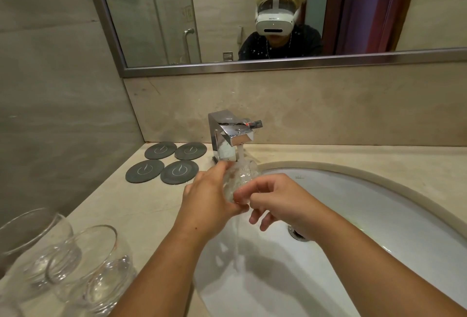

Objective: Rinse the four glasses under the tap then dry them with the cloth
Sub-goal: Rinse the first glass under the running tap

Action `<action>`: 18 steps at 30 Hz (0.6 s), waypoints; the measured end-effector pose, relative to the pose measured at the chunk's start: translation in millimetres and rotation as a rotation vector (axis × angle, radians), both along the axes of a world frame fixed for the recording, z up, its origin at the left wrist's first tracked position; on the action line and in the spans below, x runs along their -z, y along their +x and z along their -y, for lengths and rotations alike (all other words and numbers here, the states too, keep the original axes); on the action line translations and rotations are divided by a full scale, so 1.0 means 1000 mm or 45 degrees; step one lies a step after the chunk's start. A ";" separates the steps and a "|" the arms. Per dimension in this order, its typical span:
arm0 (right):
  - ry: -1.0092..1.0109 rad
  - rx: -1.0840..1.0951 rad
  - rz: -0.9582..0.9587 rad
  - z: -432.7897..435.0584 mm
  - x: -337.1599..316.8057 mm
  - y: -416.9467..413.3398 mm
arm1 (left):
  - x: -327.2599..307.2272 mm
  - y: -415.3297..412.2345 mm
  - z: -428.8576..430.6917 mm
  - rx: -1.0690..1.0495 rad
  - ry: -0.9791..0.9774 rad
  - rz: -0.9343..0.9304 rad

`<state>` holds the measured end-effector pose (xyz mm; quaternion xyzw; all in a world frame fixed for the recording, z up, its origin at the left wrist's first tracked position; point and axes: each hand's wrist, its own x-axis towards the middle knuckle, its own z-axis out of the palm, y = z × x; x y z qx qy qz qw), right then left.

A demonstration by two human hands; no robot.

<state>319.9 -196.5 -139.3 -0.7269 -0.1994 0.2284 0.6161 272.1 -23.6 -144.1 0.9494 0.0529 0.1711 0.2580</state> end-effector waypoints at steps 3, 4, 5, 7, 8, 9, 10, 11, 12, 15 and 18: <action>0.104 0.085 0.043 0.000 0.004 0.000 | 0.000 -0.001 0.001 -0.014 -0.057 -0.025; 0.135 0.164 0.089 -0.001 0.003 0.000 | 0.000 0.000 0.001 -0.032 -0.111 -0.034; 0.157 0.245 0.151 -0.002 0.003 0.001 | 0.001 0.001 0.001 -0.057 -0.165 -0.043; 0.177 0.351 0.272 -0.002 0.003 0.002 | -0.001 0.001 0.002 -0.106 -0.238 -0.055; 0.182 0.373 0.288 -0.002 0.004 0.002 | -0.002 0.000 0.002 -0.116 -0.271 -0.059; 0.182 0.379 0.251 -0.002 0.005 0.002 | -0.003 -0.001 0.003 -0.113 -0.304 -0.058; 0.176 0.363 0.179 -0.003 0.006 0.000 | -0.004 -0.001 0.003 -0.103 -0.339 -0.055; 0.156 0.327 0.103 -0.004 0.008 -0.001 | -0.005 -0.002 0.004 -0.093 -0.364 -0.055; 0.121 0.271 0.051 -0.005 0.009 -0.002 | -0.005 -0.003 0.006 -0.083 -0.375 -0.056; 0.115 0.133 0.029 -0.009 0.012 -0.008 | -0.005 -0.003 0.010 -0.032 -0.337 -0.068; 0.243 0.130 -0.002 -0.008 0.013 -0.009 | -0.005 -0.003 0.009 0.009 -0.315 -0.103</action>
